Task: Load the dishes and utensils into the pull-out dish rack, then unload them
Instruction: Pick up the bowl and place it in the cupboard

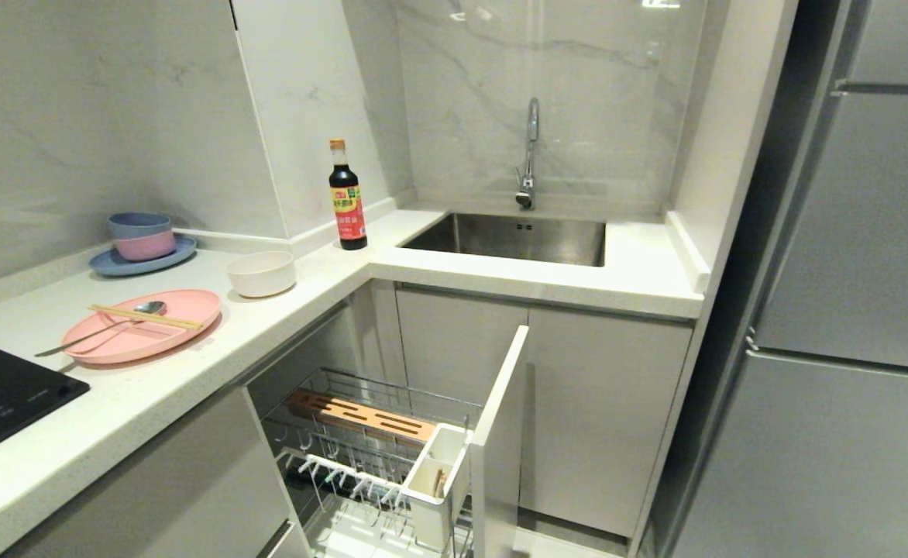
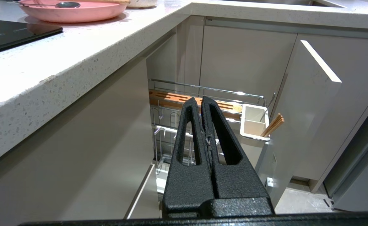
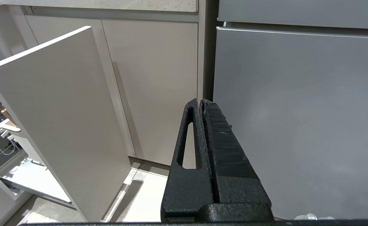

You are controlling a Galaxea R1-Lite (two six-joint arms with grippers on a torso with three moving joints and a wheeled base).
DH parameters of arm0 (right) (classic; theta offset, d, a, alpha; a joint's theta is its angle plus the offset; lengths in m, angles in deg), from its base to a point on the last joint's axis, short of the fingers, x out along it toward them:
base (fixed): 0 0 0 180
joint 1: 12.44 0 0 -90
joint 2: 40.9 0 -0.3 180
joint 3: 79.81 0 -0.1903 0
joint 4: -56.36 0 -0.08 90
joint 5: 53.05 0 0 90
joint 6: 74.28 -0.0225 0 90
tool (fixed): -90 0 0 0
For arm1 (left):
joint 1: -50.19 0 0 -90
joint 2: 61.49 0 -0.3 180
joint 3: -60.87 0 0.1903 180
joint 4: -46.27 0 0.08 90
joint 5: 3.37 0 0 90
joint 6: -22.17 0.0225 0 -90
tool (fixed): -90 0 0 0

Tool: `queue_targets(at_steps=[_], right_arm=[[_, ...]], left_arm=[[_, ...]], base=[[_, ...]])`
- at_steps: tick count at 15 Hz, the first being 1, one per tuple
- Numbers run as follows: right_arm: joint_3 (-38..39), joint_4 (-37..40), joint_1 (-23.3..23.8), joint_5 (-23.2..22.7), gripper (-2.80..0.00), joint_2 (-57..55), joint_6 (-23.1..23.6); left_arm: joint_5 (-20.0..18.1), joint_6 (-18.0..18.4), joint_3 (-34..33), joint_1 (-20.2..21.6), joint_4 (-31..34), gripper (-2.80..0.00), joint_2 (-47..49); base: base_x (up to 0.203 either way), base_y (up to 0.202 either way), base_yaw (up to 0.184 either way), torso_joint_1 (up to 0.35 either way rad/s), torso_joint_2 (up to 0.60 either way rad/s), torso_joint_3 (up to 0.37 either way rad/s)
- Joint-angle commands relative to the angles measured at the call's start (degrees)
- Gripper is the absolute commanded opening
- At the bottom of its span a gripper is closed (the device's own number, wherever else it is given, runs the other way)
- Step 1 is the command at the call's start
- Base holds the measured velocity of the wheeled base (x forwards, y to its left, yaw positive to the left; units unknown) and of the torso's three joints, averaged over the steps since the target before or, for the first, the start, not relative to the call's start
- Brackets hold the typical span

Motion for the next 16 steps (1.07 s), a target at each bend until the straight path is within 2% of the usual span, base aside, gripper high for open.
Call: queue_targets(at_steps=[1,5,16], right_arm=[[0.0,0.0,0.0,0.0,-2.80,0.0,0.0],[0.0,0.0,0.0,0.0,-2.80,0.0,0.0],[0.0,0.0,0.0,0.0,-2.80,0.0,0.0]], left_arm=[[0.0,-0.1,0.0,0.0,0.0,-2.80,0.0],[0.0,0.1,0.0,0.0,0.0,-2.80,0.0],[0.0,-0.2,0.1,0.0,0.1,-2.80,0.0]], base=[[0.000,0.000,0.000,0.000,0.00,0.000],[0.000,0.000,0.000,0.000,0.00,-0.084],[0.000,0.000,0.000,0.003,0.00,-0.196]])
